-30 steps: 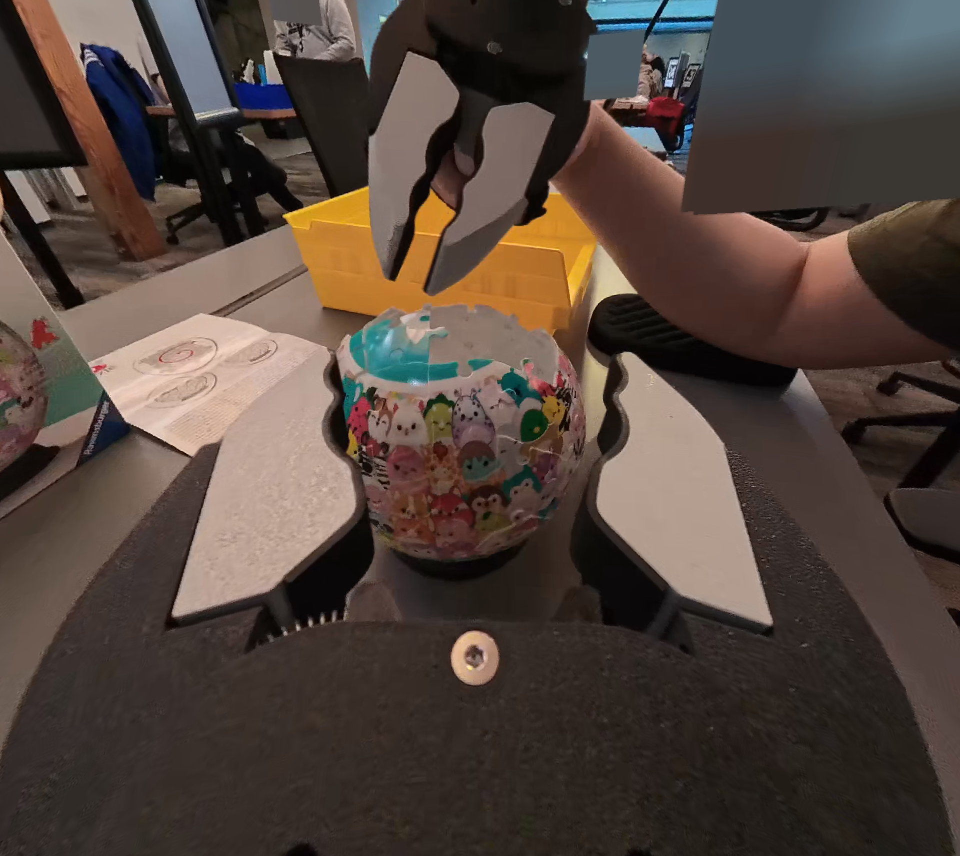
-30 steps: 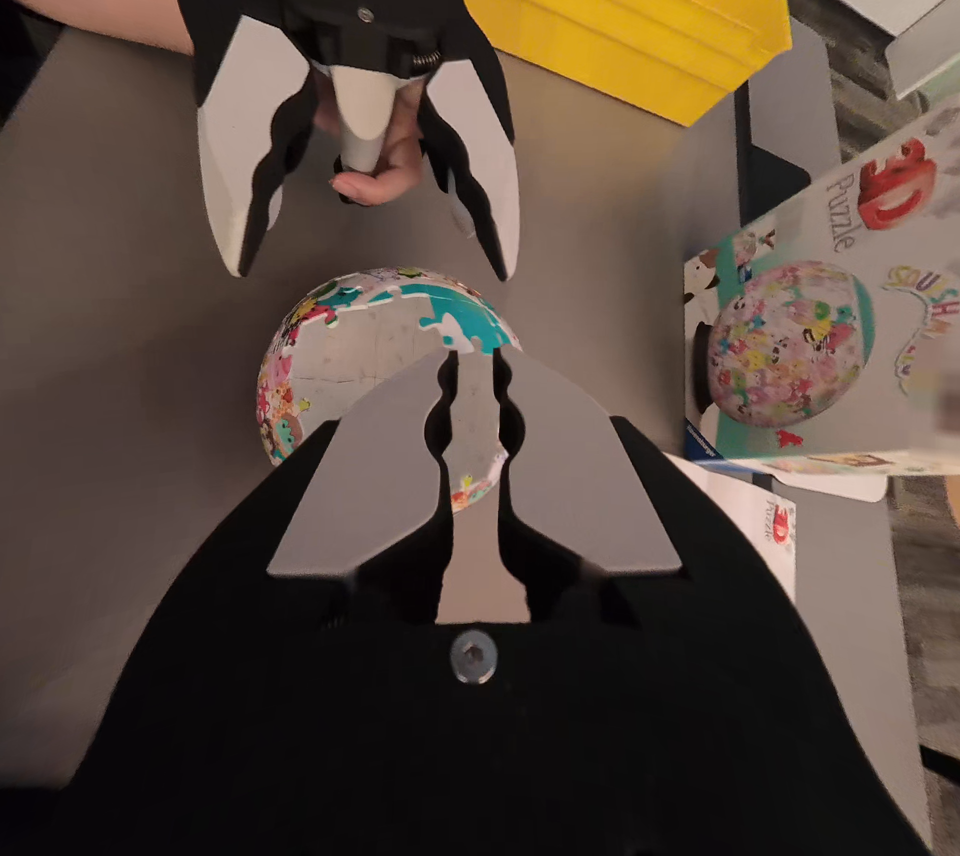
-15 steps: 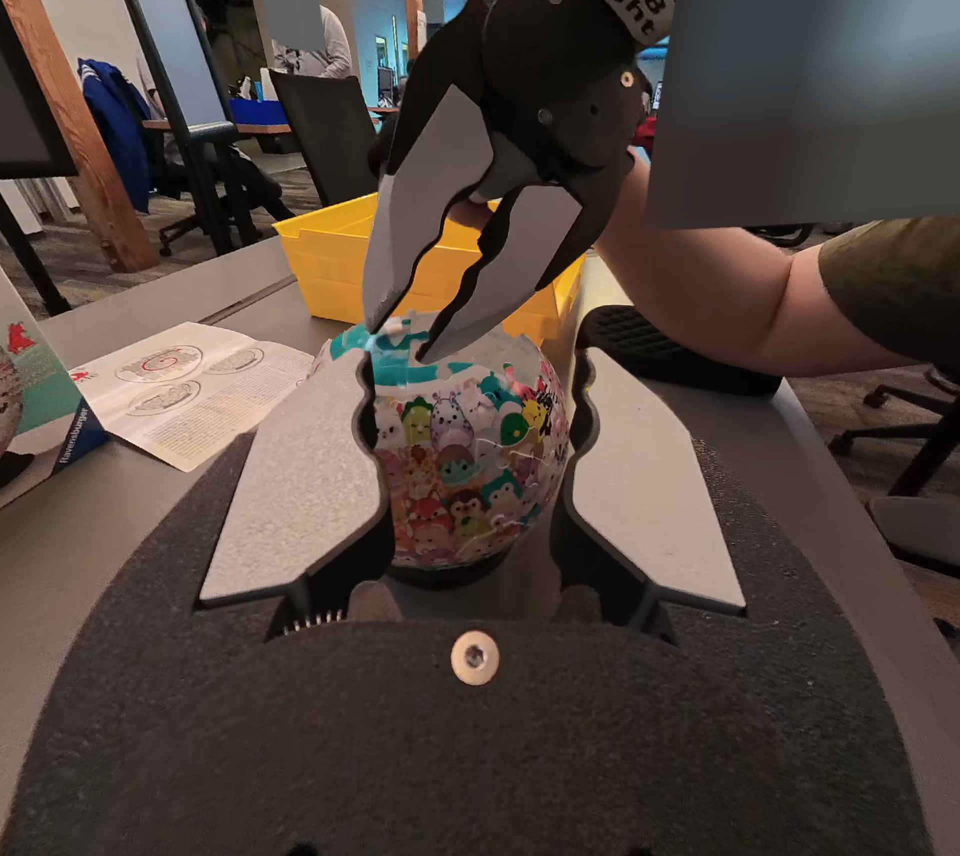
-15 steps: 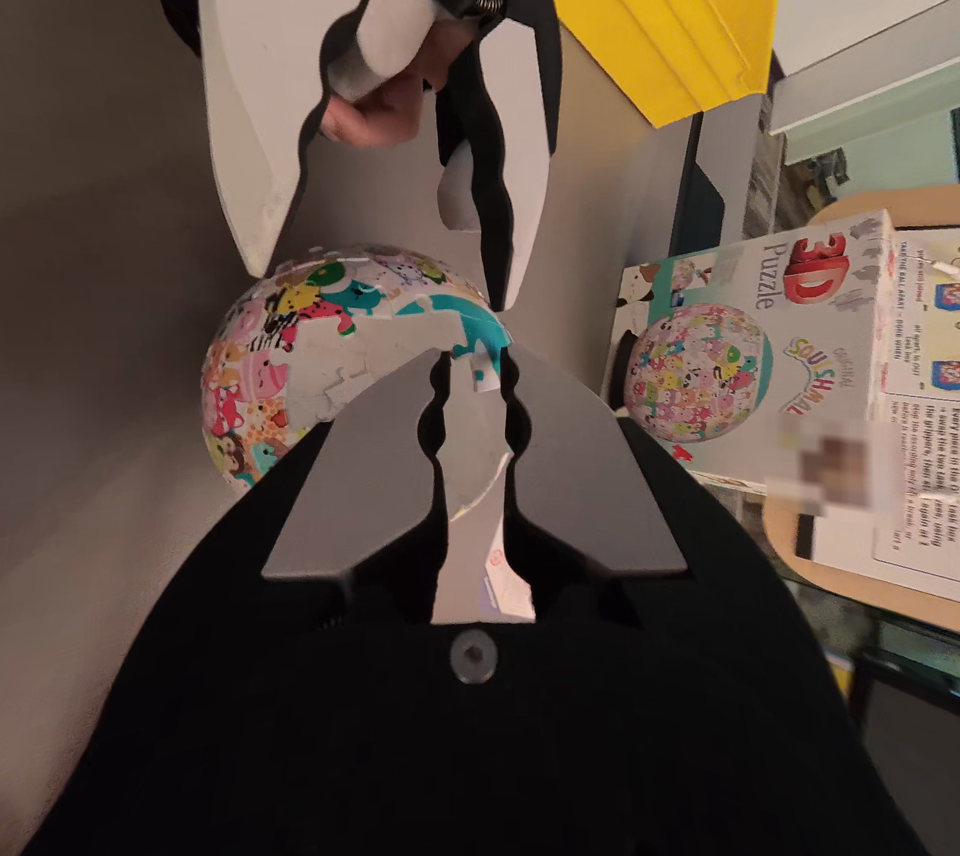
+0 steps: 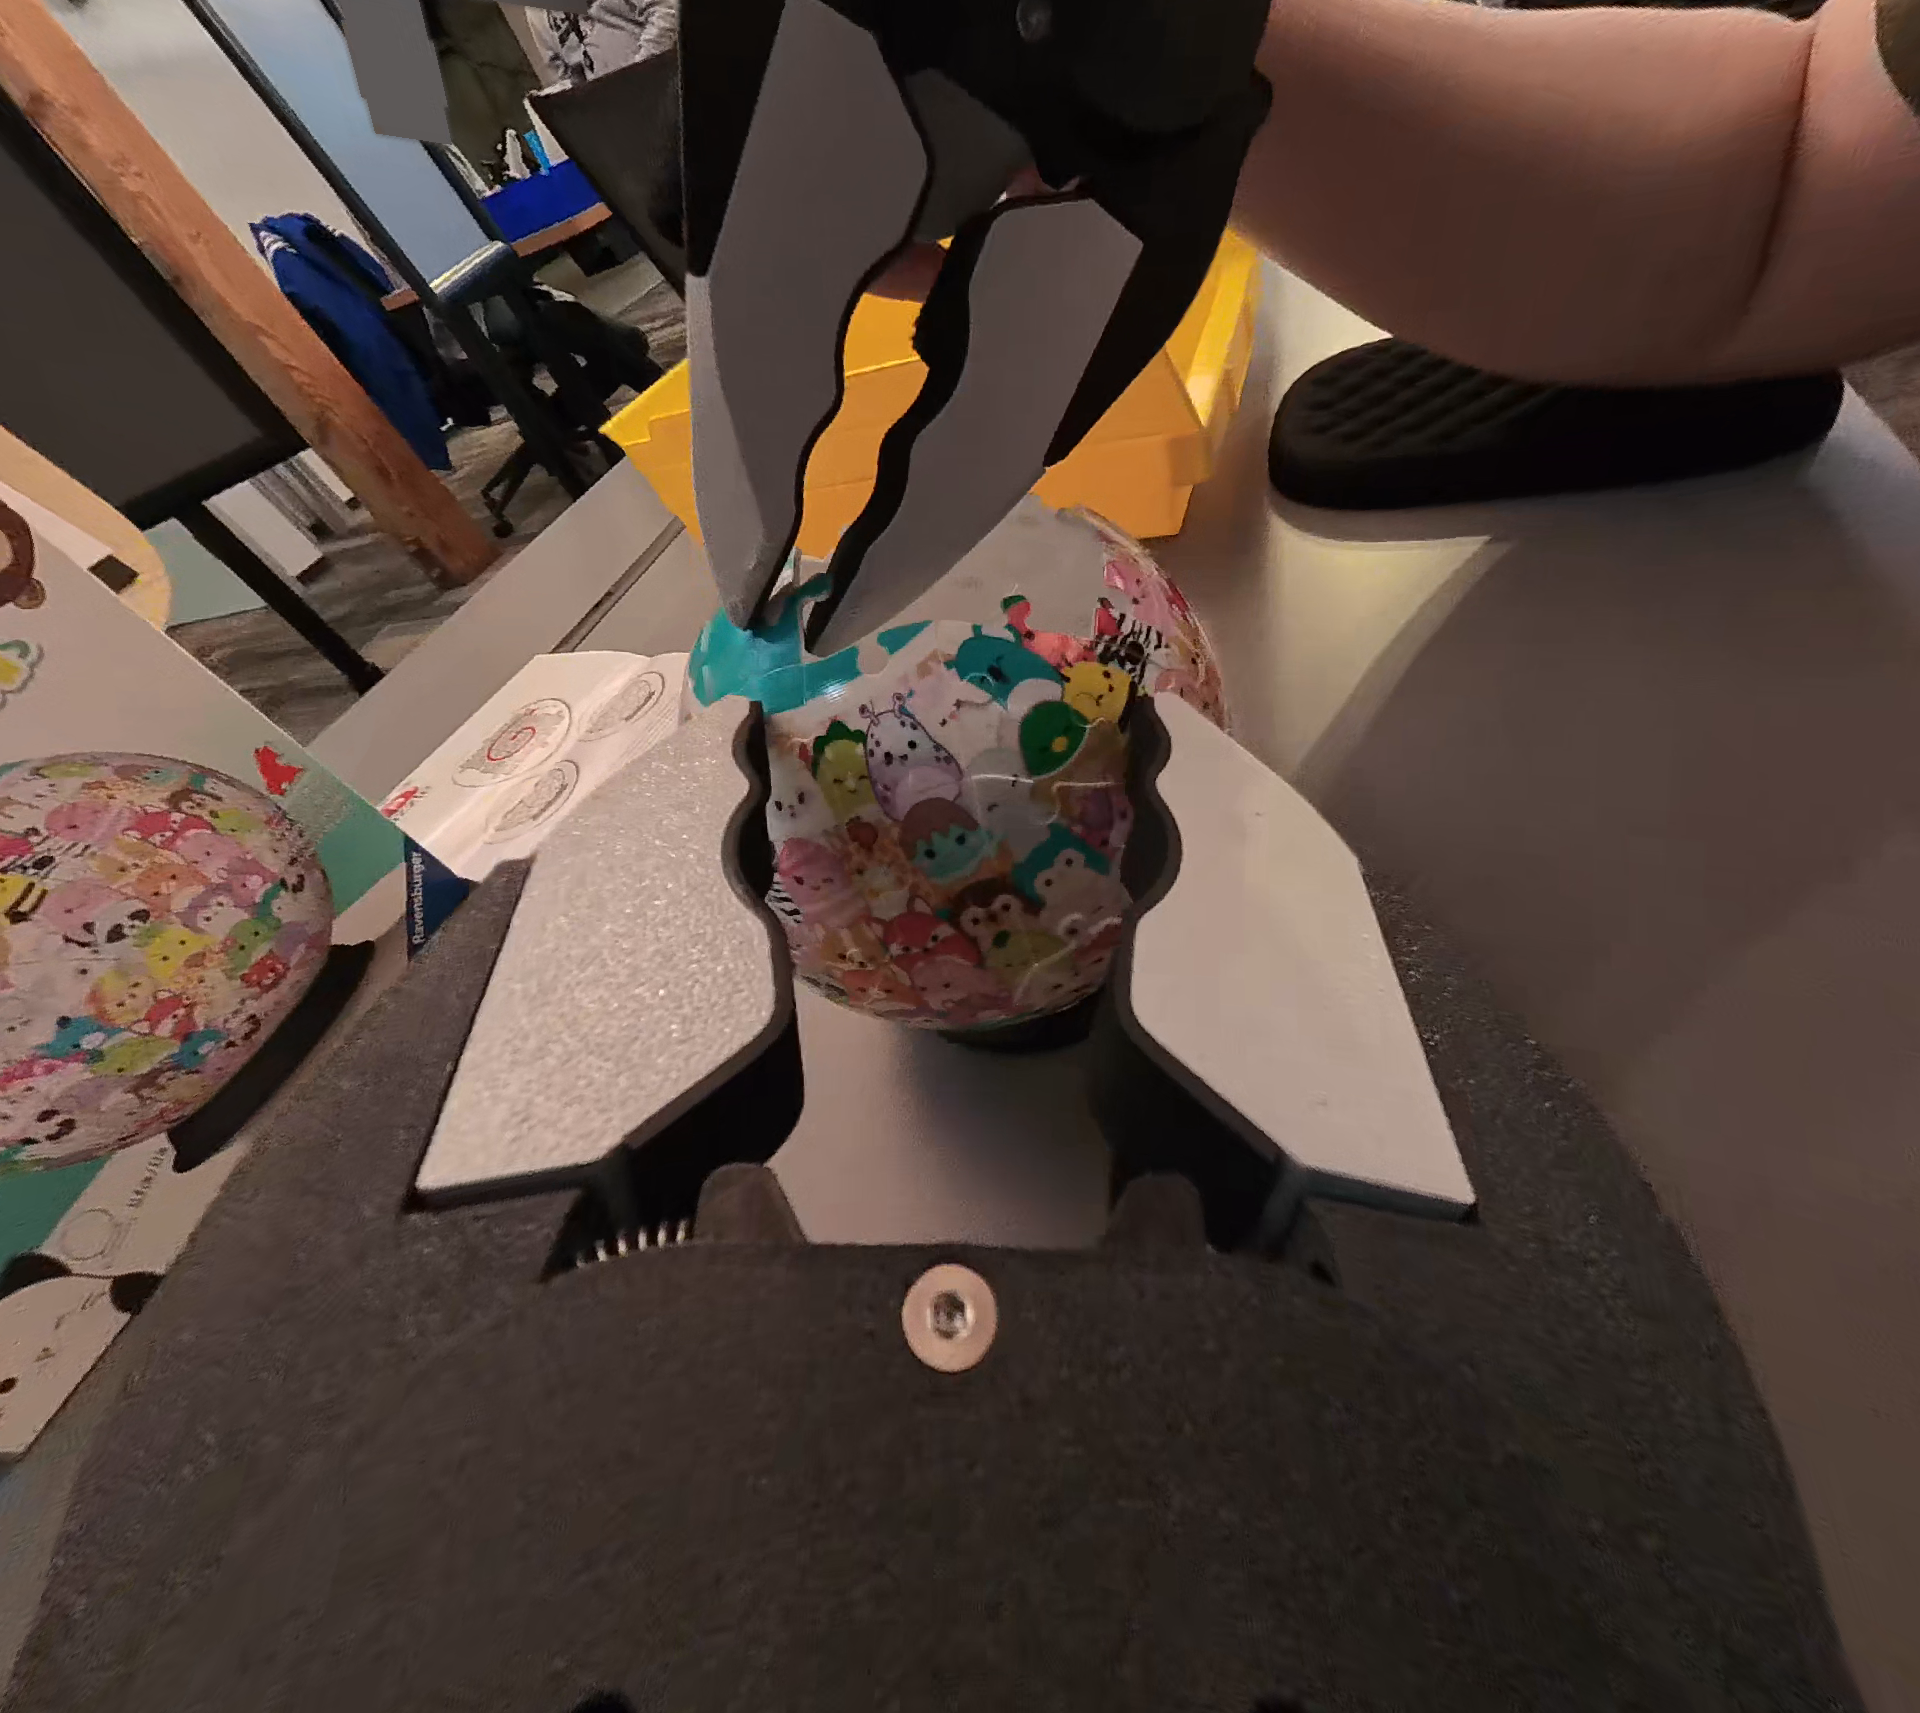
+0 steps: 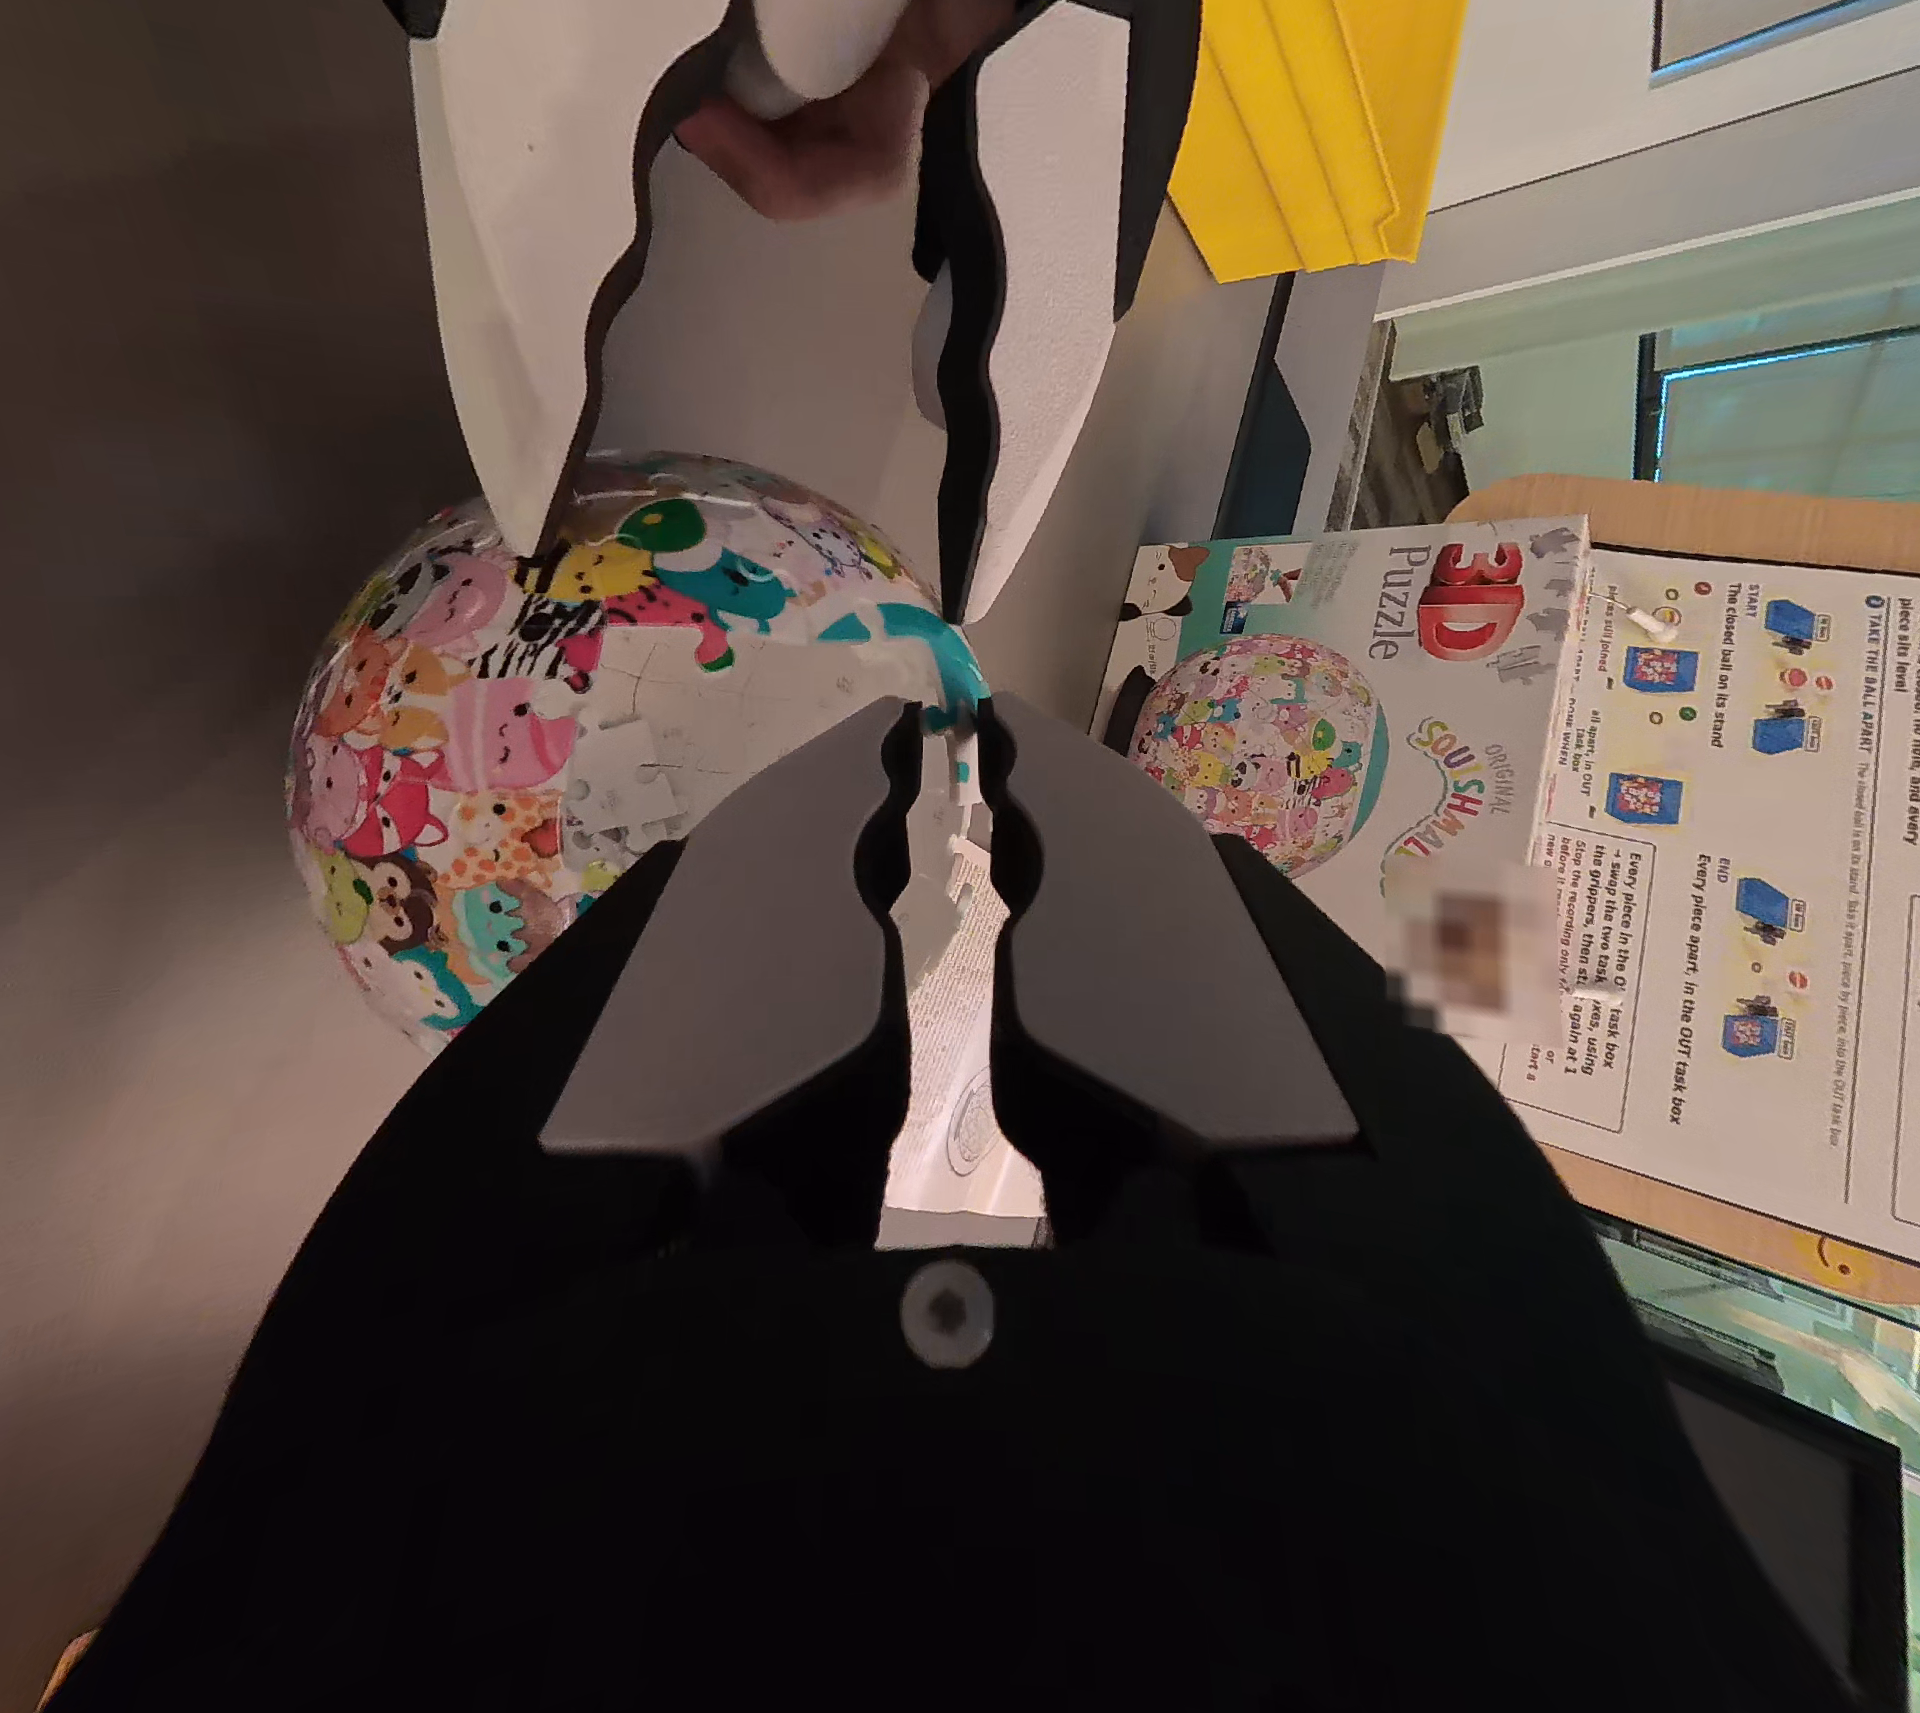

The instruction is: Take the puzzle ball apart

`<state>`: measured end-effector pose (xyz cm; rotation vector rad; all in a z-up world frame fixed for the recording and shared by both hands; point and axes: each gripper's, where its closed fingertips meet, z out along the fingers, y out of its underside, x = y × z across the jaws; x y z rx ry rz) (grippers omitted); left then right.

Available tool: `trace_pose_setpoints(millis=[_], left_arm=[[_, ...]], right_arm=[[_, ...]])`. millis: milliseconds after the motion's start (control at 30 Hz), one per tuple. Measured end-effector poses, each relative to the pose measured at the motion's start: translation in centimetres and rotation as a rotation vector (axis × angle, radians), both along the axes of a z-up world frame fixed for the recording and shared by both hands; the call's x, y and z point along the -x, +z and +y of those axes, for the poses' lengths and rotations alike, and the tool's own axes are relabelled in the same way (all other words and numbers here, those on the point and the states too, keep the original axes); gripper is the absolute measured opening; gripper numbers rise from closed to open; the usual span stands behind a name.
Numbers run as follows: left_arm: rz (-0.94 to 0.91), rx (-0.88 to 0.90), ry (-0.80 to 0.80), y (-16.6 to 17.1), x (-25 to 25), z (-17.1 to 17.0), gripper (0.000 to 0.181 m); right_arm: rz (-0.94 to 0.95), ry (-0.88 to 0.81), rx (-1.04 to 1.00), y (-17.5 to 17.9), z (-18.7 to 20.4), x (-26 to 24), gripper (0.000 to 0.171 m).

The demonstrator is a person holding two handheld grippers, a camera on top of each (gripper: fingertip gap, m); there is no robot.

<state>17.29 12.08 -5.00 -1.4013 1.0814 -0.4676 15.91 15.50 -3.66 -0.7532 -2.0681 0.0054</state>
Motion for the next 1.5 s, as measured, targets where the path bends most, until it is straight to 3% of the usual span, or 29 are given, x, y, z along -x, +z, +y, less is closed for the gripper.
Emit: trace_pose_setpoints(millis=[500,700,1300,1500], left_arm=[[-0.001,-0.007,0.002,0.02,-0.17,0.04,0.066],[-0.001,-0.014,0.010,-0.02,-0.23,0.00,0.065],[-0.019,-0.028,0.026,-0.01,-0.29,0.14,0.065],[0.006,-0.044,0.023,-0.14,-0.39,0.00,0.064]], right_arm=[[0.208,0.006,-0.158,0.47,0.05,0.08,0.007],[0.211,-0.007,-0.194,0.54,0.20,-0.01,0.007],[0.285,-0.141,0.053,0.63,0.54,0.16,0.008],[0.231,-0.023,-0.129,0.59,0.42,0.07,0.009]])
